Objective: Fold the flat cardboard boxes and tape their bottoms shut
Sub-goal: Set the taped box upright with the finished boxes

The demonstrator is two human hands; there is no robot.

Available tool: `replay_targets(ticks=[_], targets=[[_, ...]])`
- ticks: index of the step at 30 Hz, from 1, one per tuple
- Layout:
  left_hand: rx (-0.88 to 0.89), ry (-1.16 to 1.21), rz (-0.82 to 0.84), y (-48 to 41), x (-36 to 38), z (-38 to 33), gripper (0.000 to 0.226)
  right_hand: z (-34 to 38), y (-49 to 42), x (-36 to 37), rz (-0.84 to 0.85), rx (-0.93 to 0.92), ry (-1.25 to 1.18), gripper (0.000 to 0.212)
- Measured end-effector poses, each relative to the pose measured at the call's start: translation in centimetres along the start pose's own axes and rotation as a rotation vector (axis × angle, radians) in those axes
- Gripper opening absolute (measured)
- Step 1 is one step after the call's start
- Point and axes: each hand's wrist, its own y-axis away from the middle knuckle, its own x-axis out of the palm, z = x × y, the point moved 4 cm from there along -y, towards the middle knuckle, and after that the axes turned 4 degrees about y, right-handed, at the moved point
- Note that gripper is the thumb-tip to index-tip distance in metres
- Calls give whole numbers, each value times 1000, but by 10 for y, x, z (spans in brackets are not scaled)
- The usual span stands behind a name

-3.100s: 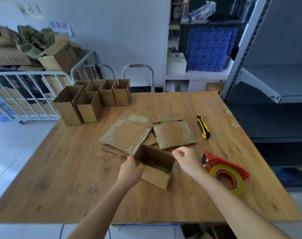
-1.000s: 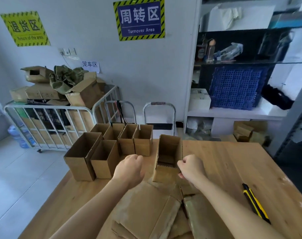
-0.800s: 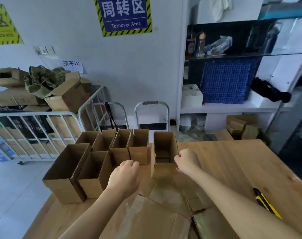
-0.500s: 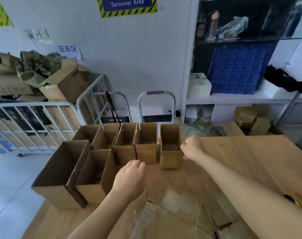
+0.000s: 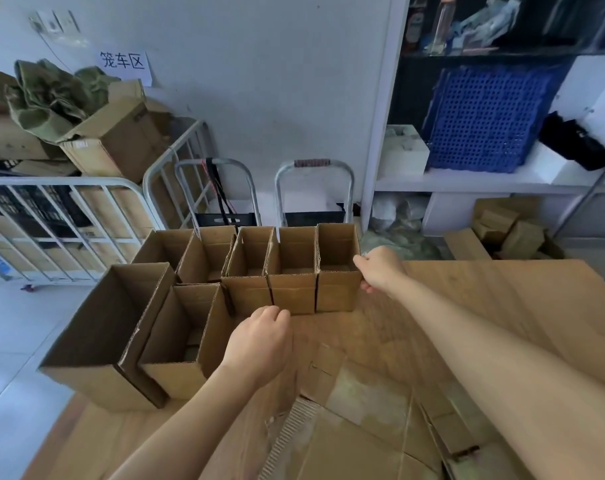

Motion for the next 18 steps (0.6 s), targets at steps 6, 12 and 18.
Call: replay_targets(ticks=[6, 12, 18], targets=[[15, 35, -21, 10, -12, -14, 30, -16, 33, -23, -62, 10, 23, 35], [-46, 64, 93, 54, -6, -40, 31, -37, 129, -49, -6, -59, -16, 20], [-125, 117, 210, 121, 11, -64, 41, -89, 227, -17, 132, -20, -109, 29]])
